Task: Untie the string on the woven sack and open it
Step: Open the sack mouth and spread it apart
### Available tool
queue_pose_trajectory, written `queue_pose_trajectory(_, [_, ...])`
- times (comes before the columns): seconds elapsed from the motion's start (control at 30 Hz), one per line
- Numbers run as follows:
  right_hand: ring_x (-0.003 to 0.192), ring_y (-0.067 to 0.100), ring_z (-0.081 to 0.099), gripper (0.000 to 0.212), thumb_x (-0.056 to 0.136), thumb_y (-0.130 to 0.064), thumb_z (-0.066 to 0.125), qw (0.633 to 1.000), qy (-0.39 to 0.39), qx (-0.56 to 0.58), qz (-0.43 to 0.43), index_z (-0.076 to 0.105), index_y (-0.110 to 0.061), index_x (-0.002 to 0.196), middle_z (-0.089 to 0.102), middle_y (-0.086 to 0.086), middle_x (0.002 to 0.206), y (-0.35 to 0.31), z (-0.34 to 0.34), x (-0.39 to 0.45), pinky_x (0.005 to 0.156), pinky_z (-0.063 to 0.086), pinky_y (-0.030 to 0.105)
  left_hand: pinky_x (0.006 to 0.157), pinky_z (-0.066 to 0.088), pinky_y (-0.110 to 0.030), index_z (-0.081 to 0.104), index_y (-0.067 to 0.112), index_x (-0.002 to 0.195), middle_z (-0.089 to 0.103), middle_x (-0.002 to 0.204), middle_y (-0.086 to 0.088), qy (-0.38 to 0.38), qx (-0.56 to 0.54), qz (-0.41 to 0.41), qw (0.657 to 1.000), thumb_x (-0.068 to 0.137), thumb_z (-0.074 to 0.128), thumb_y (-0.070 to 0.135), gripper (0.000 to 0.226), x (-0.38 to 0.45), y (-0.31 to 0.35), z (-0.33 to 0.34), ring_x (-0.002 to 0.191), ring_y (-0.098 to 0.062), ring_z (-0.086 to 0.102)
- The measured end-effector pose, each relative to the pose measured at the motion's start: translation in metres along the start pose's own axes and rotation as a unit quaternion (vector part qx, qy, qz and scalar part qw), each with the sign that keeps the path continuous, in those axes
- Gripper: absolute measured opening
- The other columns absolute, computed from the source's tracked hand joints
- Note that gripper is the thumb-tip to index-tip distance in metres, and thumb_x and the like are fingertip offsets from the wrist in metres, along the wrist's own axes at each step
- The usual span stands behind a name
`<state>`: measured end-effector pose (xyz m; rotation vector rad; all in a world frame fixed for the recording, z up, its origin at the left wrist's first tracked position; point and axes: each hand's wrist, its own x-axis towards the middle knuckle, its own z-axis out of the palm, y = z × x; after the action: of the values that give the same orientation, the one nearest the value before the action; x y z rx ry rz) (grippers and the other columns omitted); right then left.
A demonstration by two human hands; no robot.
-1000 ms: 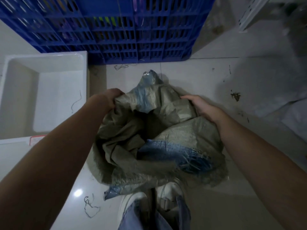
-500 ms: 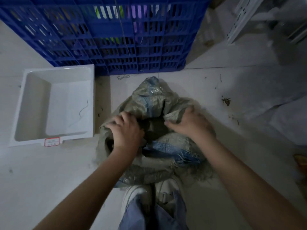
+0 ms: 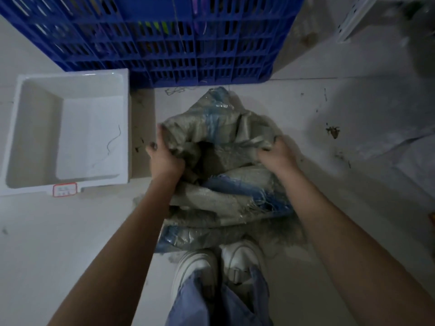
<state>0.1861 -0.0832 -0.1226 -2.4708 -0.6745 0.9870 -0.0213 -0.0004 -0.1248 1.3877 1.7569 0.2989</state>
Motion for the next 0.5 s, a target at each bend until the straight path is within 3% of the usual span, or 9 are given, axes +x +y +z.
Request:
queue_pose_trajectory(0.07, [0.087, 0.024, 0.061, 0.023, 0.083, -0.014, 0.059, 0.981, -0.032, 0.186, 0.046, 0.059, -0.011, 0.105, 0.063, 0.01, 0.1, 0.002, -0.02, 0.002, 0.071, 0.048, 0.027, 0.08, 0.052, -0.024, 0.019, 0.027, 0.149, 0.04, 0.142, -0.006, 0.041, -0.225, -0.058, 0.972, 0.085, 0.036, -0.008, 0.075, 0.007, 0.002, -0.018, 0.105, -0.026, 0.059])
queue_pose_trajectory(0.13, [0.079, 0.025, 0.061, 0.028, 0.083, -0.012, 0.059, 0.947, -0.096, 0.281, 0.123, 0.059, -0.007, 0.111, 0.064, 0.012, 0.096, 0.005, -0.038, 0.0, 0.063, 0.049, 0.027, 0.054, 0.052, -0.02, 0.044, 0.02, 0.137, 0.056, 0.11, -0.006, -0.003, -0.377, -0.141, 0.915, 0.081, 0.028, -0.016, 0.069, 0.013, 0.005, -0.038, 0.075, -0.02, 0.057])
queue_pose_trajectory(0.17, [0.076, 0.023, 0.06, 0.025, 0.084, -0.013, 0.056, 0.932, -0.129, 0.302, 0.152, 0.059, -0.008, 0.108, 0.064, 0.011, 0.092, 0.006, -0.045, -0.001, 0.062, 0.049, 0.028, 0.052, 0.052, -0.023, 0.056, 0.013, 0.12, 0.058, 0.096, -0.007, -0.033, -0.406, -0.178, 0.896, 0.079, 0.028, -0.017, 0.058, 0.016, 0.006, -0.046, 0.072, -0.021, 0.055])
queue_pose_trajectory(0.23, [0.074, 0.021, 0.058, 0.012, 0.088, -0.013, 0.05, 0.91, -0.154, 0.34, 0.182, 0.059, -0.009, 0.095, 0.061, 0.01, 0.084, 0.009, -0.056, 0.0, 0.063, 0.048, 0.031, 0.067, 0.054, -0.03, 0.058, 0.005, 0.084, 0.054, 0.082, -0.01, -0.085, -0.422, -0.237, 0.871, 0.079, 0.029, -0.013, 0.034, 0.017, 0.01, -0.058, 0.073, -0.024, 0.054])
queue_pose_trajectory(0.3, [0.077, 0.022, 0.057, 0.013, 0.089, -0.013, 0.045, 0.893, -0.141, 0.383, 0.188, 0.058, -0.011, 0.089, 0.06, 0.01, 0.085, 0.015, -0.061, 0.006, 0.066, 0.048, 0.033, 0.076, 0.05, -0.036, 0.053, 0.005, 0.076, 0.054, 0.081, -0.011, -0.113, -0.441, -0.252, 0.854, 0.069, 0.031, -0.011, 0.028, 0.012, 0.015, -0.064, 0.075, -0.026, 0.054])
queue_pose_trajectory(0.37, [0.08, 0.024, 0.058, 0.016, 0.089, -0.015, 0.042, 0.885, -0.121, 0.414, 0.177, 0.058, -0.011, 0.092, 0.06, 0.011, 0.088, 0.018, -0.063, 0.009, 0.068, 0.048, 0.034, 0.073, 0.047, -0.039, 0.054, 0.003, 0.083, 0.057, 0.085, -0.014, -0.139, -0.455, -0.232, 0.848, 0.058, 0.032, -0.005, 0.035, 0.005, 0.02, -0.066, 0.079, -0.029, 0.055])
queue_pose_trajectory(0.5, [0.074, 0.025, 0.058, 0.024, 0.09, -0.018, 0.039, 0.857, -0.078, 0.472, 0.19, 0.061, -0.011, 0.083, 0.067, 0.01, 0.071, 0.026, -0.054, 0.014, 0.066, 0.047, 0.032, 0.089, 0.041, -0.041, 0.053, 0.004, 0.109, 0.06, 0.095, -0.018, -0.157, -0.457, -0.259, 0.836, 0.092, 0.023, 0.012, 0.036, 0.011, 0.022, -0.053, 0.087, -0.031, 0.057])
